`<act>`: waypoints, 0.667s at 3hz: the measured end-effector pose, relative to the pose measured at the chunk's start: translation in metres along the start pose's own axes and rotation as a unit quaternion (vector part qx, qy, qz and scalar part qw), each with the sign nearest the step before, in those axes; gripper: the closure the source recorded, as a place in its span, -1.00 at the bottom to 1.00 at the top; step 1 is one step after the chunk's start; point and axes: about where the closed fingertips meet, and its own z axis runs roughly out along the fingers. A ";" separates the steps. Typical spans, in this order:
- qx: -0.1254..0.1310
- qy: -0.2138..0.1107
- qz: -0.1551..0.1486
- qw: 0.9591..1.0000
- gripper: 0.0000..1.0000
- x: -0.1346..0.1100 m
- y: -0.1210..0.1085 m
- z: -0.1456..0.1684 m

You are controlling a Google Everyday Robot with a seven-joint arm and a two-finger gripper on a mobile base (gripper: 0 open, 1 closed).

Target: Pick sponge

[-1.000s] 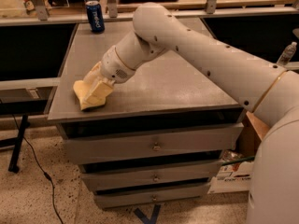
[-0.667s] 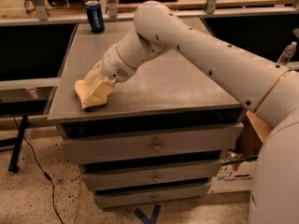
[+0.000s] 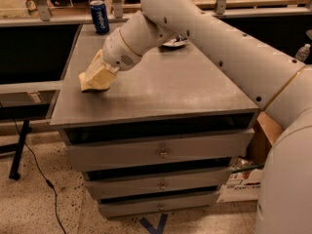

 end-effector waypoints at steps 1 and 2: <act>0.007 -0.005 -0.016 1.000 1.00 -0.016 -0.006 -0.012; 0.004 -0.019 -0.043 0.999 1.00 -0.034 -0.009 -0.025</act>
Offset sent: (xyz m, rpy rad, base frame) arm 0.0024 -0.0008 0.0738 0.0825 -0.1089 0.0987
